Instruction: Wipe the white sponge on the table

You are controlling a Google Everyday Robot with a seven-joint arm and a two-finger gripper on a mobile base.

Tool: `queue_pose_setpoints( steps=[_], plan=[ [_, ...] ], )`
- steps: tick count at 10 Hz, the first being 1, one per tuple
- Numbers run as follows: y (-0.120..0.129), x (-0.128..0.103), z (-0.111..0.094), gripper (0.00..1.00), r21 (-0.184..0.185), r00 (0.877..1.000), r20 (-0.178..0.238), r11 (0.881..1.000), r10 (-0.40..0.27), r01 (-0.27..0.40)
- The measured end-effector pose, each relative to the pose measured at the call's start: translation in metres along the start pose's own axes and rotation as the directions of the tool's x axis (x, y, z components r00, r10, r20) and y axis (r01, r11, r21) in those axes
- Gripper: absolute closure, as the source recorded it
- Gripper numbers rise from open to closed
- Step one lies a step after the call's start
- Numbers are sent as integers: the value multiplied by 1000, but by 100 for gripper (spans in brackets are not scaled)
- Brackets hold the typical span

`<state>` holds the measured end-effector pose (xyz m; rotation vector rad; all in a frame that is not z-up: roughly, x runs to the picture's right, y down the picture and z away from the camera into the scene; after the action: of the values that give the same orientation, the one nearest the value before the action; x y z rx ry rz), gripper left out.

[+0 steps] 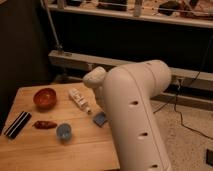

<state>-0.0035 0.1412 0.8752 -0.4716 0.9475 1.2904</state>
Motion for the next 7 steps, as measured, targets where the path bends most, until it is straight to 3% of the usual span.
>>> queue_pose_setpoints(
  steps=[3, 6, 7],
  plan=[
    [43, -3, -6, 92, 53, 994, 3, 992, -112, 111],
    [72, 14, -8, 92, 37, 984, 24, 983, -179, 178],
    [79, 31, -7, 92, 25, 980, 33, 980, -197, 196]
  ],
)
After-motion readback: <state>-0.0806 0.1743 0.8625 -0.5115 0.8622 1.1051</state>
